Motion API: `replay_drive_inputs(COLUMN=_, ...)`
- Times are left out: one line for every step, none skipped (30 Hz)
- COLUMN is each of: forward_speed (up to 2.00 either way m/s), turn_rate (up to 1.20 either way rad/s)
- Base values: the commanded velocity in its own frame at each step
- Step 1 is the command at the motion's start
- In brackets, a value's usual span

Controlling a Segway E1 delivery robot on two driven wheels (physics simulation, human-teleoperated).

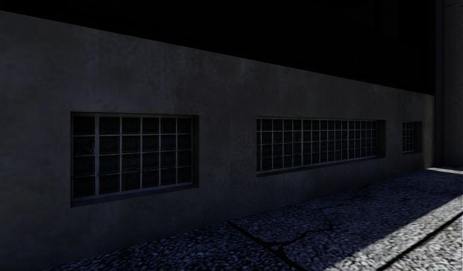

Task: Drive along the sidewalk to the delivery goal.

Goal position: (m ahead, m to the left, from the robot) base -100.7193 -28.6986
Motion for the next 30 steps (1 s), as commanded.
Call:
replay_drive_inputs(forward_speed=0.0, turn_rate=0.0)
replay_drive_inputs(forward_speed=0.0, turn_rate=0.0)
replay_drive_inputs(forward_speed=0.0, turn_rate=0.0)
replay_drive_inputs(forward_speed=0.0, turn_rate=0.0)
replay_drive_inputs(forward_speed=0.0, turn_rate=0.0)
replay_drive_inputs(forward_speed=0.0, turn_rate=0.0)
replay_drive_inputs(forward_speed=0.0, turn_rate=0.0)
replay_drive_inputs(forward_speed=0.0, turn_rate=0.0)
replay_drive_inputs(forward_speed=0.0, turn_rate=0.0)
replay_drive_inputs(forward_speed=0.0, turn_rate=0.0)
replay_drive_inputs(forward_speed=0.0, turn_rate=0.0)
replay_drive_inputs(forward_speed=0.0, turn_rate=0.0)
replay_drive_inputs(forward_speed=0.0, turn_rate=0.0)
replay_drive_inputs(forward_speed=0.0, turn_rate=0.0)
replay_drive_inputs(forward_speed=0.0, turn_rate=0.0)
replay_drive_inputs(forward_speed=0.0, turn_rate=0.0)
replay_drive_inputs(forward_speed=0.0, turn_rate=0.0)
replay_drive_inputs(forward_speed=0.0, turn_rate=0.0)
replay_drive_inputs(forward_speed=0.0, turn_rate=0.0)
replay_drive_inputs(forward_speed=0.0, turn_rate=0.0)
replay_drive_inputs(forward_speed=0.0, turn_rate=0.0)
replay_drive_inputs(forward_speed=0.0, turn_rate=0.0)
replay_drive_inputs(forward_speed=0.0, turn_rate=0.0)
replay_drive_inputs(forward_speed=0.0, turn_rate=0.0)
replay_drive_inputs(forward_speed=0.0, turn_rate=0.0)
replay_drive_inputs(forward_speed=0.0, turn_rate=0.0)
replay_drive_inputs(forward_speed=0.0, turn_rate=0.0)
replay_drive_inputs(forward_speed=0.0, turn_rate=0.0)
replay_drive_inputs(forward_speed=0.0, turn_rate=0.0)
replay_drive_inputs(forward_speed=0.0, turn_rate=0.0)
